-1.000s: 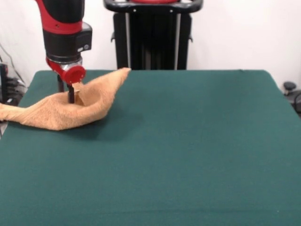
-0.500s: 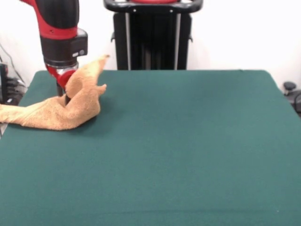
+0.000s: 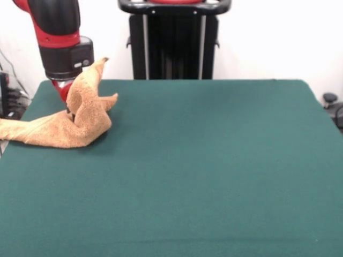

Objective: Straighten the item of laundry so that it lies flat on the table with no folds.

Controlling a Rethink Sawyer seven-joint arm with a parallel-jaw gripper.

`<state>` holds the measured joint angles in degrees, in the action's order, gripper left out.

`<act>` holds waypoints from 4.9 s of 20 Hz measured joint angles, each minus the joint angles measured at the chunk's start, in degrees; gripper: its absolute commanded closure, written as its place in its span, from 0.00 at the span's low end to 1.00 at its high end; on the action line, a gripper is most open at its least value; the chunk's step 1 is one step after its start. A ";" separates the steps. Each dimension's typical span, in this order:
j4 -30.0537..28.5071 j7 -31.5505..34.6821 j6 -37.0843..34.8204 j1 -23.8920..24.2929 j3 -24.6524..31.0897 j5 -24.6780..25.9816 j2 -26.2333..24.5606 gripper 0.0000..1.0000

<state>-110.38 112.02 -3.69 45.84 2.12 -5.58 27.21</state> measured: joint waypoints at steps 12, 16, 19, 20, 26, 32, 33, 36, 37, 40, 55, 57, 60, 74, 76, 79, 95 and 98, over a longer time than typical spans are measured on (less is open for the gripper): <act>1.50 0.01 -1.13 -3.38 -1.96 -1.04 -0.07 1.00; 2.67 0.01 1.82 -7.38 -5.13 4.83 -0.32 1.00; 3.04 0.01 4.91 -7.55 -5.45 11.97 -0.39 1.00; 3.14 0.01 6.82 -7.11 -5.44 16.35 -0.38 1.00; 3.22 0.01 14.62 -3.79 -5.22 31.73 -0.28 1.00; 3.03 0.01 17.26 4.15 -4.45 46.69 2.03 1.00; 2.95 0.01 17.11 4.93 -4.33 47.66 2.43 1.00; 2.08 0.01 14.95 8.77 -3.00 50.70 5.22 1.00; 1.55 0.01 13.24 10.45 -1.91 51.30 6.72 1.00; 0.71 0.01 8.92 13.35 0.89 51.66 9.86 1.00; -0.04 0.01 -0.14 18.92 11.80 51.29 13.46 1.00; -0.27 0.01 -0.14 18.97 12.36 51.29 13.66 1.00; -0.61 0.01 -0.14 18.30 12.46 51.29 13.80 1.00; -3.25 0.05 0.09 15.96 11.34 36.03 9.11 1.00; -3.31 0.05 1.10 15.06 10.38 36.88 8.72 1.00; -3.91 0.05 3.36 14.14 9.29 37.06 8.69 1.00; -4.52 0.05 5.82 3.68 3.29 41.49 16.69 1.00; -5.63 0.05 5.06 3.81 3.21 36.81 17.37 1.00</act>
<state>-116.01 112.07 1.38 49.64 5.33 31.24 44.58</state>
